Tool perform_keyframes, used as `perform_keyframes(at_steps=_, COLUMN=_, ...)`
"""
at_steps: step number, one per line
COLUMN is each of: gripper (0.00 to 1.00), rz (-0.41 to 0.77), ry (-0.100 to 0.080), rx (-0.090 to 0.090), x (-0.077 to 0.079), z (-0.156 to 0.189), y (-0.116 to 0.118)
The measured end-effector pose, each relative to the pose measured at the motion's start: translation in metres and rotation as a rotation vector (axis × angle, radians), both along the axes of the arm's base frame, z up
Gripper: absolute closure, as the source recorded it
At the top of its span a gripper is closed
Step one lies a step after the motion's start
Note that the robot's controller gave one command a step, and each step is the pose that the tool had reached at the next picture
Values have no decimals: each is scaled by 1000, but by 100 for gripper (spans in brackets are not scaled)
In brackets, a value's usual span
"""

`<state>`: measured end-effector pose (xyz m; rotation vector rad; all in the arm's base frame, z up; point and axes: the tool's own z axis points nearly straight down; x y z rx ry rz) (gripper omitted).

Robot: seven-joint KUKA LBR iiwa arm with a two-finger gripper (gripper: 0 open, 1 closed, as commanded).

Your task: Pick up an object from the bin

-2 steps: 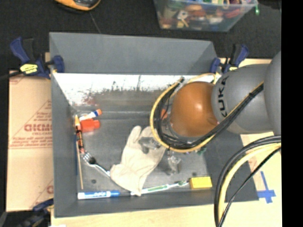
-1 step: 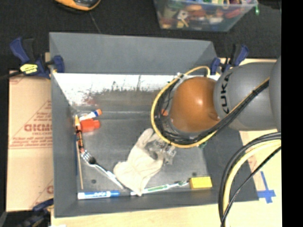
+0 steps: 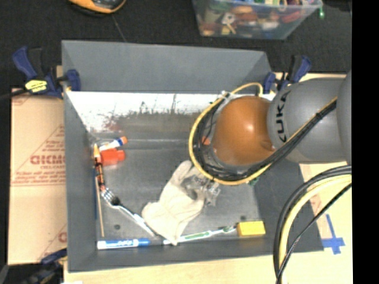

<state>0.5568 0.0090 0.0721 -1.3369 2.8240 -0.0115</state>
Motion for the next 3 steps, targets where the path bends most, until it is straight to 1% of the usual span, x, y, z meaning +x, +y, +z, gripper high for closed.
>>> perform_keyframes(at_steps=1, gripper=100, rz=-2, ry=7, rx=0, x=-2, z=20, y=0)
perform_keyframes(at_steps=2, gripper=100, rz=-5, ry=1, rx=0, x=0, z=45, y=-1)
perform_keyframes(at_steps=3, gripper=100, rz=-7, ry=7, rx=0, x=-2, z=67, y=-1)
